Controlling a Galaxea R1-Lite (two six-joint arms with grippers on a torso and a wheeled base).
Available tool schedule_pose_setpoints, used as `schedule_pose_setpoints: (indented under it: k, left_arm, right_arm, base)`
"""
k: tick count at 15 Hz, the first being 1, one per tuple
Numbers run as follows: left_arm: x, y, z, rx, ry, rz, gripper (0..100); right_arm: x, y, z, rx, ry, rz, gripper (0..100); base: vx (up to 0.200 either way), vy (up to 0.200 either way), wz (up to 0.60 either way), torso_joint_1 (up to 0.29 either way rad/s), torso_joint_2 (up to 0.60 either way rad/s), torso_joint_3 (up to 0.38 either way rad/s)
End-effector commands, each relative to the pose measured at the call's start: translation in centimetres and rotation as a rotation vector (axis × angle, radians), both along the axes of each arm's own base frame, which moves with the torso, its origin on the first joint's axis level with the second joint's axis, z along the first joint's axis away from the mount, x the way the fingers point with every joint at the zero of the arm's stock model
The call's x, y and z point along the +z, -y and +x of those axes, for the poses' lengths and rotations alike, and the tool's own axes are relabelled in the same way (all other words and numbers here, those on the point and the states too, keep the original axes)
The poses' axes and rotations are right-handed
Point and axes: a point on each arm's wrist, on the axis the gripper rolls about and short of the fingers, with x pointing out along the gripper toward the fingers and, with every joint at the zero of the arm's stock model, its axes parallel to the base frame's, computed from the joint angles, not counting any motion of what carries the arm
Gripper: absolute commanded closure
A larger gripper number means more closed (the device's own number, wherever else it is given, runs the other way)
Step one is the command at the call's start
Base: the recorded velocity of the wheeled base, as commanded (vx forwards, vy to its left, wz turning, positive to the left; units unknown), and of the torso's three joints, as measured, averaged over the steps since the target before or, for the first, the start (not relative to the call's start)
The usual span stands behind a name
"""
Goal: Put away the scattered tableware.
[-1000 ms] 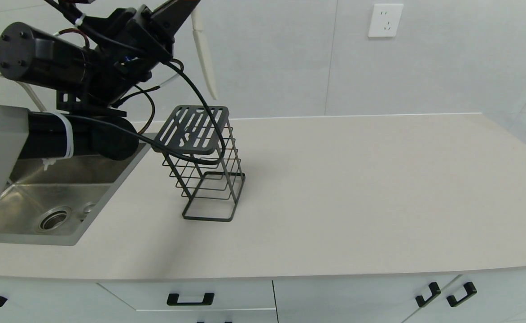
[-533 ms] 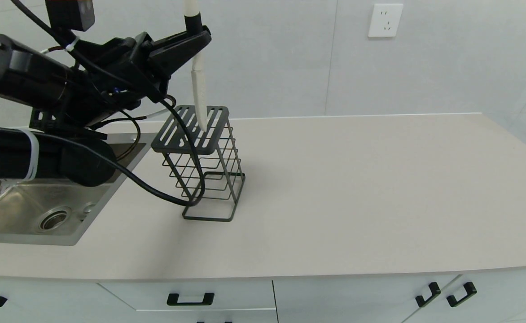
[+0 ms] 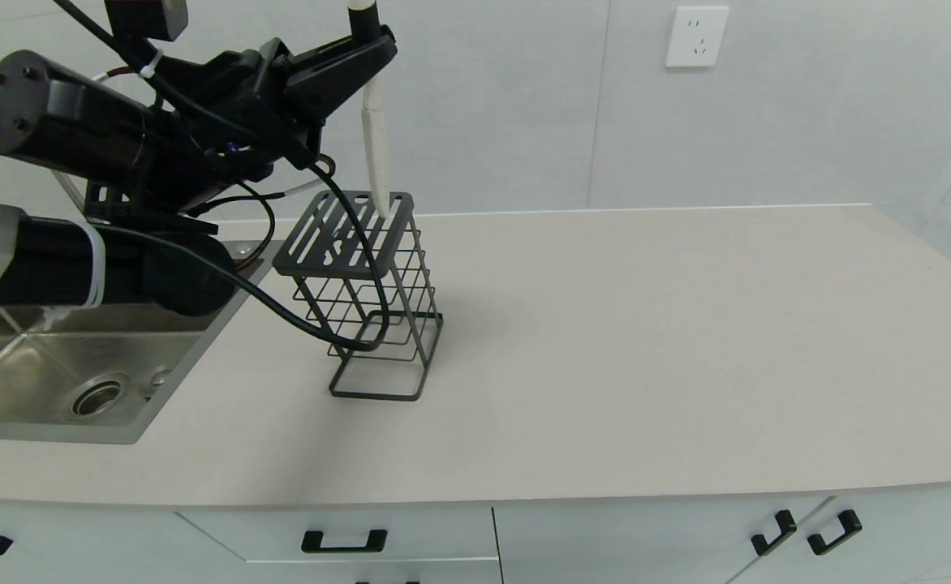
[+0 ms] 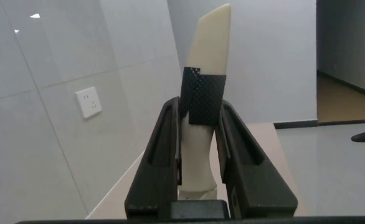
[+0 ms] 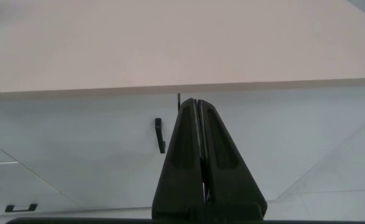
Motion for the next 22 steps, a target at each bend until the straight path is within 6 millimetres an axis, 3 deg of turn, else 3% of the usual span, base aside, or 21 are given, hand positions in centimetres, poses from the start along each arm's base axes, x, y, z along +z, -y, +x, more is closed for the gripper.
schedule_pose_setpoints:
  k: [1, 22]
  left_arm:
    - [-0.5, 0.5, 0.3, -0.012, -0.011, 0.002, 100]
    - [-1.2, -1.0, 1.9, 0.036, -0.019, 0.003, 100]
  right_arm:
    - [0.0, 0.0, 0.0, 0.001, 0.0, 0.0, 100]
    - [0.0, 0.0, 0.0, 0.001, -0.001, -0.002, 100]
  base:
    - [0.0, 0.0, 0.0, 0.0, 0.0, 0.0]
    - [0.0, 0.0, 0.0, 0.0, 0.0, 0.0]
